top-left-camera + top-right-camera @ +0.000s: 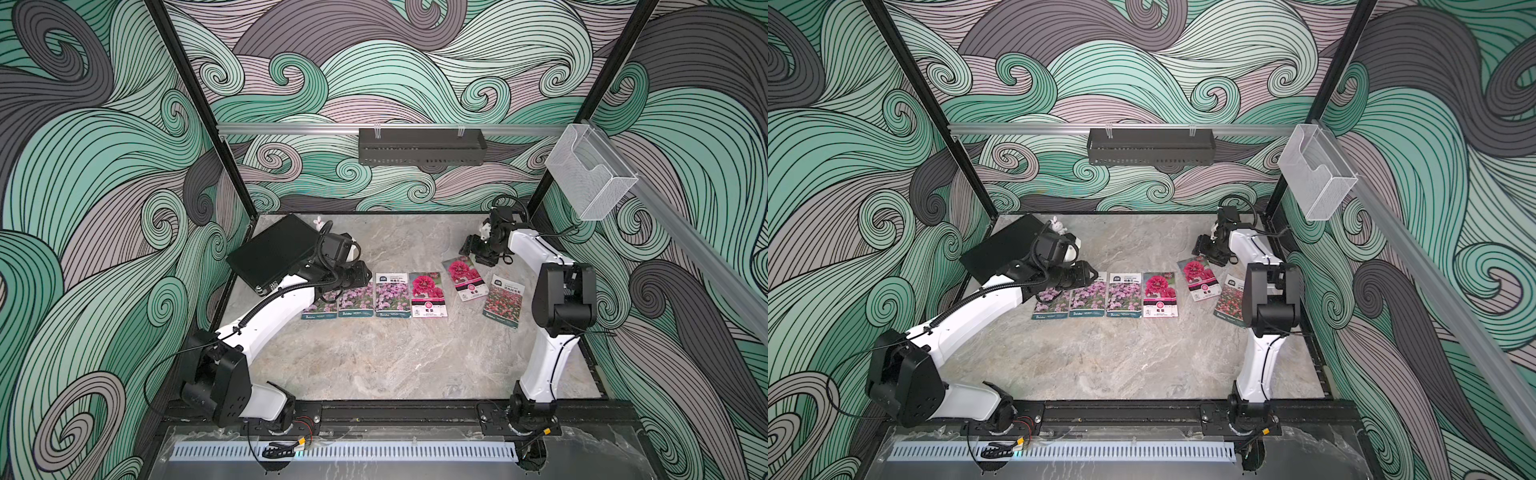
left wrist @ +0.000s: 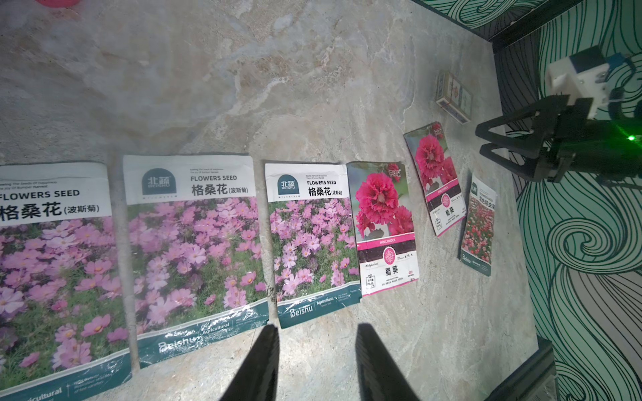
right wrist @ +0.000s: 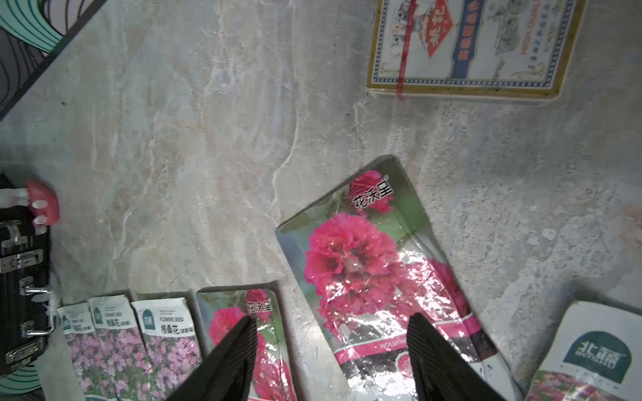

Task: Arrange the seed packets in a row
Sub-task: Adjust the seed packet at the center of the board.

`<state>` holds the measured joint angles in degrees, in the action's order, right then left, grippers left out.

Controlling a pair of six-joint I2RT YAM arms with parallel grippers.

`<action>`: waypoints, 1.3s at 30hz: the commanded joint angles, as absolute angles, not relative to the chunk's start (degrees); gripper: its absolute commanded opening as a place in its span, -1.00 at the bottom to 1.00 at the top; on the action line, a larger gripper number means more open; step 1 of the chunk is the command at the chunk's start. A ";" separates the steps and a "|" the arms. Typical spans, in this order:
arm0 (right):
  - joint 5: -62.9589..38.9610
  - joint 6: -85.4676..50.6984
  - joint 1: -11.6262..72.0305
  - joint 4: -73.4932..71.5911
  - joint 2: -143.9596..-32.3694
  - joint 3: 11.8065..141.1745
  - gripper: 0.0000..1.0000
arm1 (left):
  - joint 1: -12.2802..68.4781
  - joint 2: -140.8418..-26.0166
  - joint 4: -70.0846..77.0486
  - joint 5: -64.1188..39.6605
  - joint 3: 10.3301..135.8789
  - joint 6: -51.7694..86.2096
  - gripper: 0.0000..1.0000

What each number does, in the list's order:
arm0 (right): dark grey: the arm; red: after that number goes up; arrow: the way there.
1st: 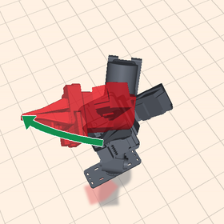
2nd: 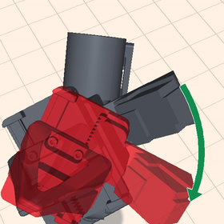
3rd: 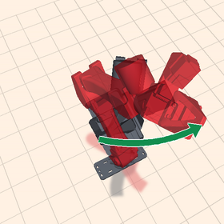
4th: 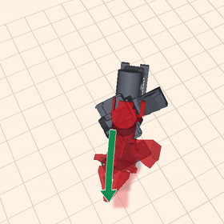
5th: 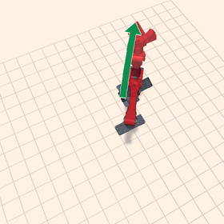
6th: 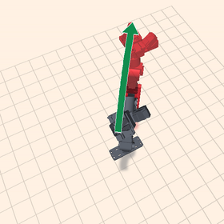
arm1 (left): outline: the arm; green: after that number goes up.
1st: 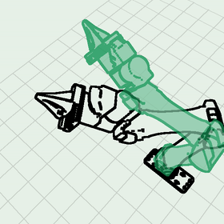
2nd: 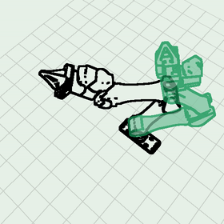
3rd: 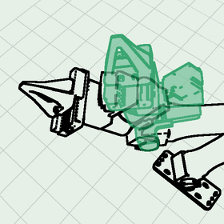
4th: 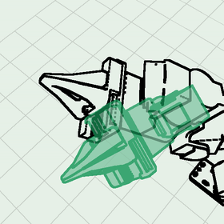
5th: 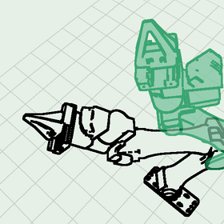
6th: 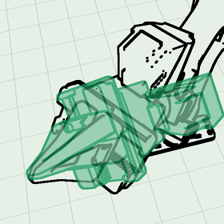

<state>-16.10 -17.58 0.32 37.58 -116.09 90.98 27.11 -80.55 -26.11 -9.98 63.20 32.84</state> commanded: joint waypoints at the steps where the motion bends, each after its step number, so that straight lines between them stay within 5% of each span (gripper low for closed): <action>1: -13.21 -12.62 -0.83 39.97 -117.94 94.11 0.34 | 27.51 -81.12 -25.70 -10.70 63.19 33.49 -0.23; 39: -9.37 -14.24 2.70 39.81 -125.08 92.40 0.34 | 28.21 -82.18 -24.70 -11.08 62.40 33.75 -0.23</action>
